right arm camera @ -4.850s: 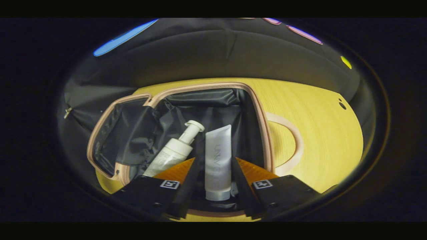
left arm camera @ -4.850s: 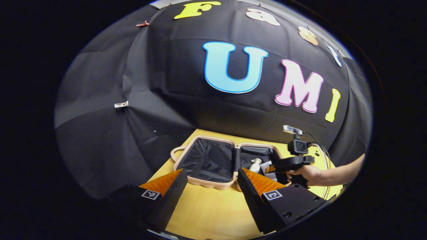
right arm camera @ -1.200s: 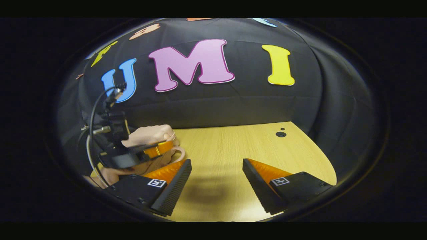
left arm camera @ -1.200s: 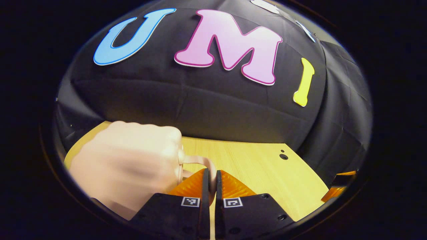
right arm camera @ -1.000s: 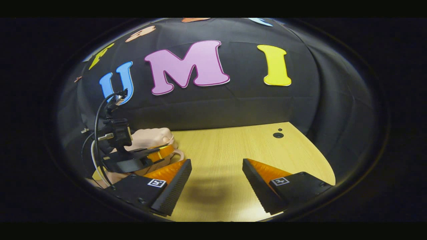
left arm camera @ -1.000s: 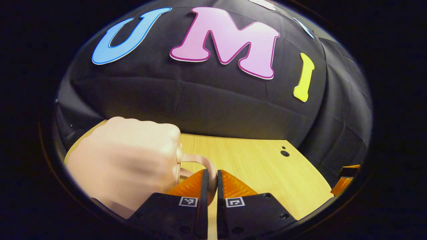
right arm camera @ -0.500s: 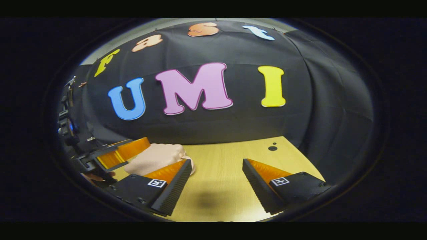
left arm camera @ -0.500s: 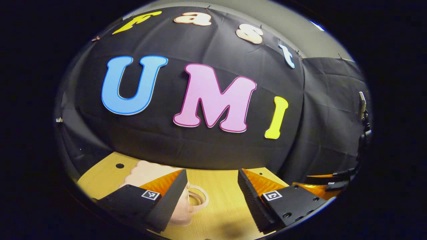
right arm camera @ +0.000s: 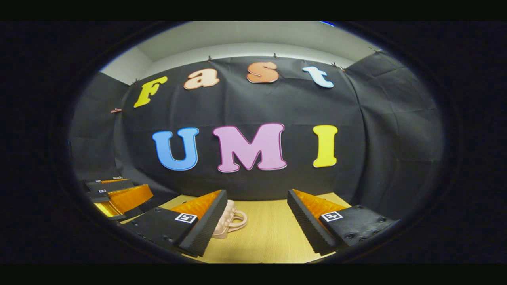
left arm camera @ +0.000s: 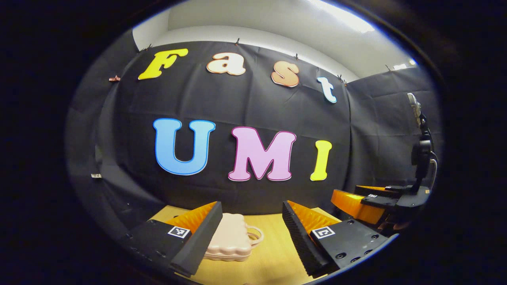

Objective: First open the suitcase, pack the skin care products into it, and then close the suitcase.

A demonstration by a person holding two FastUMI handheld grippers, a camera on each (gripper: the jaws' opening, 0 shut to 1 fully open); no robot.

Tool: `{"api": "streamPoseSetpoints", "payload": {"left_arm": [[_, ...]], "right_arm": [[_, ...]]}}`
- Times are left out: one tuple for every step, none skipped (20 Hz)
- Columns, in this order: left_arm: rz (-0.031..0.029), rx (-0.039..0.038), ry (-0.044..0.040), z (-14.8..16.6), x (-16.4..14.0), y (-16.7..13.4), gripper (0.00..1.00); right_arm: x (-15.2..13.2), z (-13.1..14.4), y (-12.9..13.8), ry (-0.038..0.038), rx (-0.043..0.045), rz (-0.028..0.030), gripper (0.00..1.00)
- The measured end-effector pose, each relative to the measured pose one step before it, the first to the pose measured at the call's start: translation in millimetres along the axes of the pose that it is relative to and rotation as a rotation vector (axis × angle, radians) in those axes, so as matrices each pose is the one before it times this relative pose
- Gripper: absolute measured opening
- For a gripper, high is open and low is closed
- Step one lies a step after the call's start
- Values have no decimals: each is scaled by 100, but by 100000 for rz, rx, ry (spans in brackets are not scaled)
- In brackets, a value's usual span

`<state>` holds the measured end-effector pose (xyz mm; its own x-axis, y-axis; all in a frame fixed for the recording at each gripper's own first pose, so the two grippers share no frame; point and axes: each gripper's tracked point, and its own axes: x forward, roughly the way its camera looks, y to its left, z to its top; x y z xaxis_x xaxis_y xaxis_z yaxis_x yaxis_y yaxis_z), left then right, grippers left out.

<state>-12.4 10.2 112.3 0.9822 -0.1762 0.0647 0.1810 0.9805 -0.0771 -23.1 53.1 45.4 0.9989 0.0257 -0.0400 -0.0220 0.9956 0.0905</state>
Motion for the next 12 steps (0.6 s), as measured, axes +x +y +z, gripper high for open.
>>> {"api": "streamPoseSetpoints", "payload": {"left_arm": [[1123, 909, -1016, 630, -798, 222, 96], [-63, 578, -1454, 586, -1018, -5, 96], [124, 311, -1364, 612, -964, 136, 96], [1153, 233, -788, 218, -981, 580, 96], [1612, -216, -404, 64, -670, 592, 96], [466, -880, 362, -42, -198, 259, 96], [697, -919, 625, -169, -187, 101, 96], [877, -632, 482, -324, -222, 417, 96], [908, -177, 275, -198, -27, 364, 96], [776, 9, 612, -350, 172, 253, 96], [1029, -43, 926, -305, 201, 295, 96], [623, -398, 947, -284, 103, 364, 96]], "right_arm": [[-849, 701, 427, -1976, -1092, 140, 97], [-643, 499, 407, -1566, -286, 242, 97], [-645, 178, 483, -760, 407, 546, 97], [-622, 111, 220, -257, 593, -344, 97], [-544, -139, -64, 218, 880, -294, 97], [-436, -143, 90, 265, 931, -263, 97], [-385, -188, -9, 413, 686, -228, 97], [-288, -389, 52, 628, 296, 244, 97], [-86, -212, -114, -129, -892, -209, 98], [-44, -389, -199, 625, -1335, -356, 100], [-211, -546, -153, 1015, -797, -43, 97], [-58, -398, 102, 966, 264, 567, 98]]}}
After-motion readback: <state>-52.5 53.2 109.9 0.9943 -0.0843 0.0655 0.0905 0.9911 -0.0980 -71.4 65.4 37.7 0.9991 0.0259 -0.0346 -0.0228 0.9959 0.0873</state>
